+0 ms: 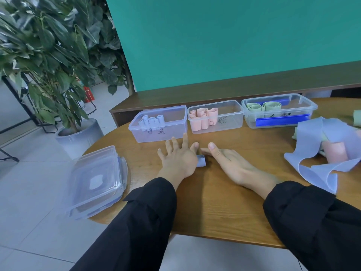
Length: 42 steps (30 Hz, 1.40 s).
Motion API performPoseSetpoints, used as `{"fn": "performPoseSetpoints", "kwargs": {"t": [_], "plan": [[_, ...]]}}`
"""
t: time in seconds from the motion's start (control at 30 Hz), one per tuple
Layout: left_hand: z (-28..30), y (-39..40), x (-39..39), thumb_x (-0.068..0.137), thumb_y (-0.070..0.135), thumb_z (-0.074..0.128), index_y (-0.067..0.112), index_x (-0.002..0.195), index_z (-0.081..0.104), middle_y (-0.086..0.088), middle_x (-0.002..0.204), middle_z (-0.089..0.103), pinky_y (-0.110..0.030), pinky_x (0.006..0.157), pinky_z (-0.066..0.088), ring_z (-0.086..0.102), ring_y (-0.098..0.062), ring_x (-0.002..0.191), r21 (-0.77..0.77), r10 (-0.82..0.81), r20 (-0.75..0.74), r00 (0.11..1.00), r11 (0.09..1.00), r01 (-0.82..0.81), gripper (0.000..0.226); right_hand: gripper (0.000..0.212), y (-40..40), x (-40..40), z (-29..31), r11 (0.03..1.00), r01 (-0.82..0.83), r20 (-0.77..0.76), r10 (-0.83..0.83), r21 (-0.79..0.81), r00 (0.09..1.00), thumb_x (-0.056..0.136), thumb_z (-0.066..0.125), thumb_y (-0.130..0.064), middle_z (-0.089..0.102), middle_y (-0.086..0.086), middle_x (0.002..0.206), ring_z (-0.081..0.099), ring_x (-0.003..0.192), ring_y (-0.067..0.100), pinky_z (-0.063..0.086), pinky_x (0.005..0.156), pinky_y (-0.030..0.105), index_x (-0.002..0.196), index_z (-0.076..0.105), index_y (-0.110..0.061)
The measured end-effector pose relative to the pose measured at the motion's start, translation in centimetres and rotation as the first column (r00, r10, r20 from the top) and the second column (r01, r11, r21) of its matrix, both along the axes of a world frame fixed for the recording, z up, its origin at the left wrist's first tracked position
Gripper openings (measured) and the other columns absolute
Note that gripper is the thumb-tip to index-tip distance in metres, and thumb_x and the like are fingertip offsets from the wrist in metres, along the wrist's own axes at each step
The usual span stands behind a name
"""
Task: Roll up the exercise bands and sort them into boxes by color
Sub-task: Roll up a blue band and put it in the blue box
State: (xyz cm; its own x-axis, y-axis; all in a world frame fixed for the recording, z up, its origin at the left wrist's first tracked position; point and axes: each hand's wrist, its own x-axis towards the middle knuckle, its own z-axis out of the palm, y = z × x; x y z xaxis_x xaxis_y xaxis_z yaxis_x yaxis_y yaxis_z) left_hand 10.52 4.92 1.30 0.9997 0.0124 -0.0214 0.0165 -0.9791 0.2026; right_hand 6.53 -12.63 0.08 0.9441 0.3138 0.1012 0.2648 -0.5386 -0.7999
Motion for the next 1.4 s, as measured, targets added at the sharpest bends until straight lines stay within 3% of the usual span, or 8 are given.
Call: {"fn": "performPoseSetpoints", "kwargs": {"t": [0.13,0.23,0.43,0.7,1.0,1.17,1.27,1.4], "plan": [[0.1,-0.1,1.1,0.104,0.058,0.007,0.033,0.162,-0.004,-0.012,0.17,0.0,-0.064,0.119,-0.004,-0.007,-0.036,0.156,0.003,0.015,0.023,1.0,1.0,-0.015,0.064,0.074,0.1,-0.3,0.2,1.0,0.003,0.035,-0.002,-0.02,0.999,0.098,0.014,-0.069,0.061,-0.01,0.138,0.049,0.13,0.006,0.031,0.104,0.021,0.135,0.061,-0.025],[0.2,-0.1,1.8,0.104,0.059,0.008,0.029,0.161,0.013,-0.015,0.164,0.02,-0.063,0.117,0.008,0.011,-0.038,0.151,0.048,0.024,0.051,0.998,0.998,-0.027,0.064,0.068,0.2,0.1,0.0,0.994,0.065,0.077,-0.058,-0.09,0.995,0.102,0.022,-0.065,0.065,0.0,0.13,0.055,0.124,0.018,0.041,0.107,0.037,0.128,0.06,-0.016],[0.7,-0.3,3.0,0.106,0.055,0.015,0.018,0.134,0.051,-0.012,0.137,0.045,-0.058,0.107,0.024,0.035,-0.033,0.132,0.094,0.021,0.117,0.993,0.995,-0.032,0.058,0.045,0.7,1.3,-0.7,0.958,0.099,0.224,-0.038,-0.267,0.974,0.1,0.053,-0.045,0.06,-0.012,0.138,0.052,0.129,0.013,0.042,0.107,0.037,0.145,0.05,-0.038],[0.4,-0.4,4.5,0.108,0.048,0.025,0.012,0.12,0.056,-0.011,0.12,0.058,-0.047,0.094,0.04,0.051,-0.03,0.116,0.101,-0.015,0.204,0.979,0.995,-0.006,0.049,0.029,1.1,2.0,-0.9,0.974,0.076,0.352,0.004,-0.214,0.936,0.093,0.069,-0.035,0.064,-0.019,0.114,0.058,0.108,0.006,0.05,0.095,0.037,0.12,0.059,-0.036],[1.1,-0.1,4.0,0.106,0.024,0.044,0.009,0.116,0.053,-0.015,0.102,0.068,-0.037,0.068,0.044,0.064,-0.035,0.091,0.009,-0.163,0.3,0.94,0.986,0.168,0.02,0.013,1.8,2.6,-0.7,0.957,0.1,0.373,0.009,-0.271,0.928,0.099,0.059,-0.033,0.061,-0.02,0.102,0.054,0.099,0.013,0.045,0.091,0.041,0.112,0.06,-0.033],[1.5,2.0,1.9,0.102,0.021,0.049,0.021,0.097,0.063,0.001,0.09,0.069,-0.042,0.08,0.054,0.062,-0.024,0.086,-0.277,-0.293,0.338,0.894,0.877,0.392,0.015,0.007,2.0,2.8,-0.7,0.951,0.097,0.38,0.023,-0.294,0.925,0.1,0.056,-0.024,0.058,-0.007,0.088,0.05,0.095,0.019,0.047,0.085,0.046,0.096,0.058,-0.019],[1.1,3.1,0.1,0.095,0.021,0.066,0.022,0.099,0.071,0.008,0.094,0.071,-0.023,0.083,0.048,0.062,-0.01,0.091,-0.333,-0.34,0.325,0.883,0.832,0.443,0.007,0.006,2.0,2.8,-0.7,0.956,0.082,0.389,0.036,-0.282,0.921,0.101,0.055,-0.022,0.061,-0.002,0.09,0.051,0.097,0.018,0.048,0.083,0.043,0.104,0.06,-0.02],[-0.2,3.6,-1.2,0.085,0.021,0.08,0.02,0.111,0.069,0.01,0.103,0.065,-0.015,0.084,0.041,0.057,-0.008,0.098,-0.365,-0.286,0.365,0.886,0.832,0.419,0.029,0.008,2.3,2.7,-0.3,0.957,0.081,0.408,0.042,-0.279,0.912,0.102,0.054,-0.018,0.058,-0.002,0.087,0.05,0.095,0.018,0.044,0.08,0.035,0.105,0.06,-0.02]]}}
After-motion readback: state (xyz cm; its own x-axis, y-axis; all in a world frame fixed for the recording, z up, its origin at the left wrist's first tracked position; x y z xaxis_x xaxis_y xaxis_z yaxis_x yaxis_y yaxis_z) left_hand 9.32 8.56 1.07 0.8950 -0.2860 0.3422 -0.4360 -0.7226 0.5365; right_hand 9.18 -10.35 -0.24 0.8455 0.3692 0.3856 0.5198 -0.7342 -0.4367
